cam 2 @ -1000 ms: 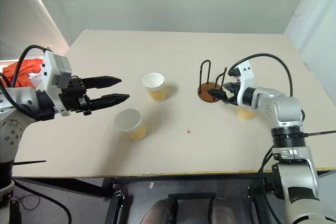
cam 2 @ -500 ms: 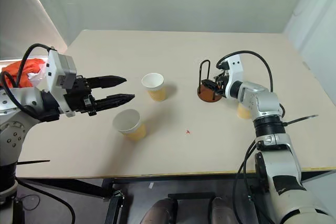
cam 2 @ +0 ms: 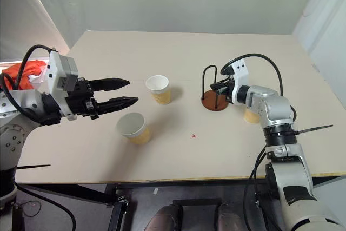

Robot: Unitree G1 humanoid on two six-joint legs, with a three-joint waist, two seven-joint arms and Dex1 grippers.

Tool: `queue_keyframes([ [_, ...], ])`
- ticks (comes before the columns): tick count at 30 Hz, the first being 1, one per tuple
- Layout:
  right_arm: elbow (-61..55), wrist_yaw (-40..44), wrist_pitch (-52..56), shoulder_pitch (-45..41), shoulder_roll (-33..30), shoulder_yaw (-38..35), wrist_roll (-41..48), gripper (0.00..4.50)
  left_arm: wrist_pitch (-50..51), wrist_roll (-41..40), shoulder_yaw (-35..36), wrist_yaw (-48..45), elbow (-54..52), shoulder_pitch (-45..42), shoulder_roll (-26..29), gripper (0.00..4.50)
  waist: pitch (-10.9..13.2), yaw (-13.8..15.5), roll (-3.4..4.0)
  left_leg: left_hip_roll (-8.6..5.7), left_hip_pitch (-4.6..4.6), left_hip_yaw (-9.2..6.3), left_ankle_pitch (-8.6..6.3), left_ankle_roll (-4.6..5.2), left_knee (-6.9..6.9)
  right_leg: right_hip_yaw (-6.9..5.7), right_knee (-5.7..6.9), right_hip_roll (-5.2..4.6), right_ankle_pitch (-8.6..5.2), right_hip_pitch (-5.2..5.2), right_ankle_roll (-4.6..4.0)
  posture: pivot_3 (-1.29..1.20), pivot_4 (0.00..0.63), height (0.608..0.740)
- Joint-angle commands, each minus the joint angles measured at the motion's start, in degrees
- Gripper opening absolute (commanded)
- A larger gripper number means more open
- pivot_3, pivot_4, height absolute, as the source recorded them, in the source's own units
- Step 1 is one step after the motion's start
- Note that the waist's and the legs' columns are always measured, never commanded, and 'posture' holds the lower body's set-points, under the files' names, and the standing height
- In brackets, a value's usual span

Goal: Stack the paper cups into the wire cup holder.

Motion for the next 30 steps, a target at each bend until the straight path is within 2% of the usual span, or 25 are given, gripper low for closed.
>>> queue_keyframes([
  [1, -7.68, 4.05, 1.17, 1.72, -0.97, -0.18, 3.54, 0.01, -0.23, -1.22, 0.05, -3.27, -0.25, -2.28, 1.77, 3.05, 0.00, -0.01, 0.00, 0.00, 0.00, 0.00, 0.00, 0.00, 0.00, 0.00, 0.00, 0.00, 0.00, 0.00, 0.00, 0.00, 0.150, 0.740],
  [7, -21.34, 12.30, 3.54, 8.34, -5.31, 2.07, 8.61, 0.01, 1.84, -7.86, 2.13, -15.07, 0.49, -2.88, 6.06, 3.05, 0.00, -0.01, 0.00, 0.00, -0.06, -0.01, 0.03, 0.02, 0.00, -0.02, -0.07, 0.04, 0.00, 0.00, 0.00, 0.00, 0.150, 0.740],
  [11, -27.92, 18.22, 5.12, 11.60, -8.80, 4.69, 11.85, 0.01, 1.84, -7.52, 0.61, -22.69, -0.16, 0.76, 10.81, 3.05, -0.01, -0.08, -0.01, 0.02, -0.04, -0.01, 0.01, 0.03, 0.00, 0.01, -0.14, 0.06, -0.01, 0.03, 0.00, 0.00, 0.150, 0.740],
  [26, -26.22, 20.61, 2.55, 11.48, -9.61, 11.43, 9.39, 0.01, 3.61, -8.85, 0.56, -19.89, -4.43, 5.01, 8.42, 3.05, -0.02, -0.30, -0.04, 0.07, 0.00, 0.00, 0.28, 0.05, 0.01, 0.07, -0.04, 0.08, -0.05, 0.03, -0.10, 0.00, 0.150, 0.740],
  [28, -25.92, 22.16, 1.97, 11.22, -10.12, 12.11, 9.40, 0.71, 3.67, -8.91, 0.59, -19.33, -4.80, 5.16, 8.33, 3.05, -0.02, -0.30, -0.04, 0.07, -0.01, 0.01, 0.26, 0.07, 0.01, 0.07, -0.05, 0.08, -0.06, 0.02, -0.12, 0.00, 0.150, 0.740],
  [30, -25.79, 23.75, 1.54, 11.00, -10.79, 12.80, 9.23, 1.23, 3.77, -9.18, 0.77, -18.82, -5.15, 5.24, 8.29, 3.05, -0.02, -0.30, -0.04, 0.07, 0.00, 0.01, 0.25, 0.09, 0.01, 0.06, -0.06, 0.08, -0.07, 0.02, -0.14, 0.00, 0.150, 0.740],
])
